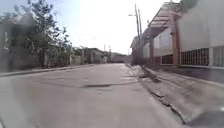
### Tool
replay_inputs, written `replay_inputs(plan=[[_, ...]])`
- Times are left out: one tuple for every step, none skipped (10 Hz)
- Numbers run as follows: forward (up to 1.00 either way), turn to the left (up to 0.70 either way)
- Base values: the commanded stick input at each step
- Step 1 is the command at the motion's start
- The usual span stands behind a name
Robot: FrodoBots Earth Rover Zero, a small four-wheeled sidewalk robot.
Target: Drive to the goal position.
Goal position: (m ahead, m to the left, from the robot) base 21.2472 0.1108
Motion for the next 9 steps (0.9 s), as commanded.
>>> replay_inputs(plan=[[0.85,0.00],[0.85,0.00],[0.85,0.00],[0.85,0.00],[0.85,0.00],[0.85,0.00],[0.85,0.00],[0.85,0.00],[0.85,0.00]])
